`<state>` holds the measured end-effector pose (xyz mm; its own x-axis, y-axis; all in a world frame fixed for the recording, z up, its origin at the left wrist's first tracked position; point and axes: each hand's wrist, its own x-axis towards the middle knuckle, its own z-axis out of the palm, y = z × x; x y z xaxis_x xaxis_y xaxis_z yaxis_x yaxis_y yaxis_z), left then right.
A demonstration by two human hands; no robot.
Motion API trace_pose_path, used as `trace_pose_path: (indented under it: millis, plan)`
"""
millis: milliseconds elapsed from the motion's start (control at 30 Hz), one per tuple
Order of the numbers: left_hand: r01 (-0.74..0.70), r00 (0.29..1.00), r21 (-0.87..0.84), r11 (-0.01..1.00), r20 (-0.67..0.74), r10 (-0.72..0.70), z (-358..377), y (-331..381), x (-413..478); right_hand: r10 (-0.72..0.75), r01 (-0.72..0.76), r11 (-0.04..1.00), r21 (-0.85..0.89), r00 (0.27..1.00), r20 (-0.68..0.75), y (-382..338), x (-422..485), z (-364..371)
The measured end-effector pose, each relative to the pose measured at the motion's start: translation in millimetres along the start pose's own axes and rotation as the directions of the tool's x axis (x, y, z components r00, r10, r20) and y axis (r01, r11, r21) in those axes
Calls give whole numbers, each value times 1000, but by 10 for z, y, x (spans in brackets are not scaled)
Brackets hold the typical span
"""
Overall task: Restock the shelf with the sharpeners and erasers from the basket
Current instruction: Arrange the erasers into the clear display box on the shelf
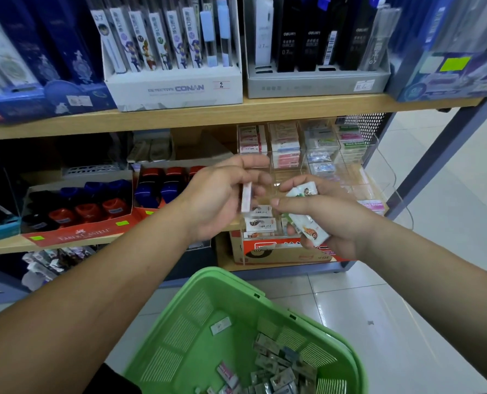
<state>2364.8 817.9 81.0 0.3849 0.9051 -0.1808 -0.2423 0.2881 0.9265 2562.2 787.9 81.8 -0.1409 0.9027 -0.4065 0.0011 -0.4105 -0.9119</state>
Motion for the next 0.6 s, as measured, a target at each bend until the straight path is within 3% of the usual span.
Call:
trace_pose_path:
  millis: [133, 333, 367, 433, 500, 600]
  plan:
    - [-51, 997, -127, 991, 46, 57, 94, -51, -28, 28, -36, 993, 116, 997, 71, -17, 7, 104]
    - [-104, 993, -93, 990, 38, 108, 89, -126, -11, 18, -22, 985, 169, 999, 28, -14, 33, 105]
    - [-99, 994, -40, 994, 49, 101, 62, -124, -6, 5, -6, 988, 155, 1000, 10, -9, 38, 94]
    - [-96, 995, 247, 964, 30, 92, 5, -104, -10, -22, 24, 995, 94, 1000, -19, -7, 34, 56]
    - [-85, 995, 523, 848, -7, 104, -29, -70, -36, -45, 46, 998, 39, 998, -35, -7, 38, 8]
    - [-87, 990, 634, 768, -33, 139, -26, -54, -52, -87, 97, 993, 67, 986, -141, -39, 41, -94]
